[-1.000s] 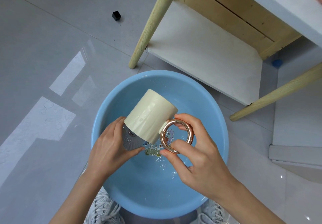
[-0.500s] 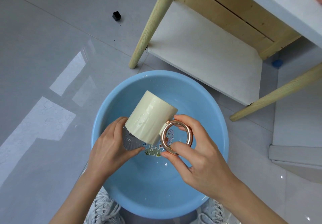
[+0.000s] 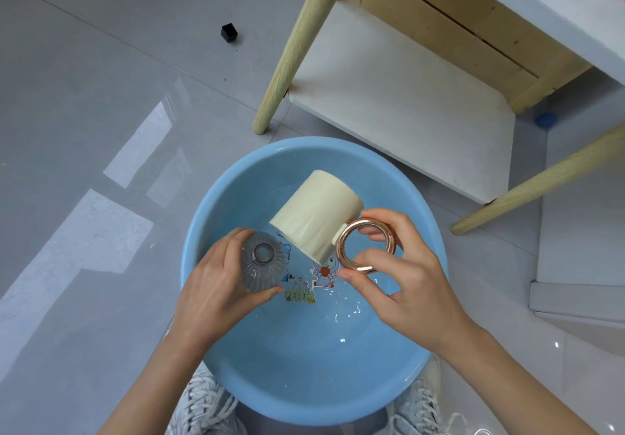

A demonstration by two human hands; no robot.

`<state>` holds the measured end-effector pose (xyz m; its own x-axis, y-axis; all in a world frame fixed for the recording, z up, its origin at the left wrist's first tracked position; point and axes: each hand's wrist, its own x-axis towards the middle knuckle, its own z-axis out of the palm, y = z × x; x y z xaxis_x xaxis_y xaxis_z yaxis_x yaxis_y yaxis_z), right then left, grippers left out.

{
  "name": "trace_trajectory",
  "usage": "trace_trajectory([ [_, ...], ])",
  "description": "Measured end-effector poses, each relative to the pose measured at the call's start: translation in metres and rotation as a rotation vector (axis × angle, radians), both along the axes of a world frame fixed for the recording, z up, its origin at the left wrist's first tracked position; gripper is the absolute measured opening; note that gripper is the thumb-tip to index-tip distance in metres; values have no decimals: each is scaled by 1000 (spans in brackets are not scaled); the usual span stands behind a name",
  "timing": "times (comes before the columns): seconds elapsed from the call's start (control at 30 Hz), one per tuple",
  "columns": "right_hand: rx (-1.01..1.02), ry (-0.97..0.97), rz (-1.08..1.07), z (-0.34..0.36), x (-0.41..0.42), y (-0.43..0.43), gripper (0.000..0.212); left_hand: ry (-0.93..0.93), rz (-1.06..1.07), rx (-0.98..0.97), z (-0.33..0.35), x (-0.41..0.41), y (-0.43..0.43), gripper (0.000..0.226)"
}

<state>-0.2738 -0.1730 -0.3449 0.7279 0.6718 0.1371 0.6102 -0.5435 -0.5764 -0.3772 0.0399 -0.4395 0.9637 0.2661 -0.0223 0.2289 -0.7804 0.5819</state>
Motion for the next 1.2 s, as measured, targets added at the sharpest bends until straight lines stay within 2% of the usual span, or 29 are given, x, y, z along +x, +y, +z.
trace_trajectory([
  [0.1,67,177,-164,-15,10,-4,27,-5,5,6,1,0,0,90],
  [0.17,79,250,-299,-26,17,-6,14,-9,6,-2,1,1,0,89],
  [0.23,41,259,-399,-39,23,-10,22,-7,7,-9,0,1,0,89],
  [0.27,2,243,-428,-44,26,-12,19,-5,7,-12,0,1,0,89],
  [0.33,-70,167,-434,-54,28,-16,8,1,9,-17,-1,1,0,89],
  [0.43,-134,23,-388,-72,27,-21,17,0,8,-15,-1,1,-1,89],
  [0.57,-240,2,-372,-95,22,-18,17,4,5,-14,-2,1,-1,89],
  [0.7,-246,58,-355,-106,11,-9,20,19,6,-6,-3,0,-1,90],
  [0.93,-245,251,-250,-102,-17,-2,40,15,14,-1,-1,1,-2,91],
  [1.03,-248,327,-243,-96,-21,-4,28,14,9,-3,-1,1,-1,90],
  [1.13,-183,427,-336,-84,-17,-6,17,14,7,-6,-2,0,-1,90],
  [1.2,-124,503,-427,-74,-12,-10,23,13,8,-2,-2,0,-1,90],
])
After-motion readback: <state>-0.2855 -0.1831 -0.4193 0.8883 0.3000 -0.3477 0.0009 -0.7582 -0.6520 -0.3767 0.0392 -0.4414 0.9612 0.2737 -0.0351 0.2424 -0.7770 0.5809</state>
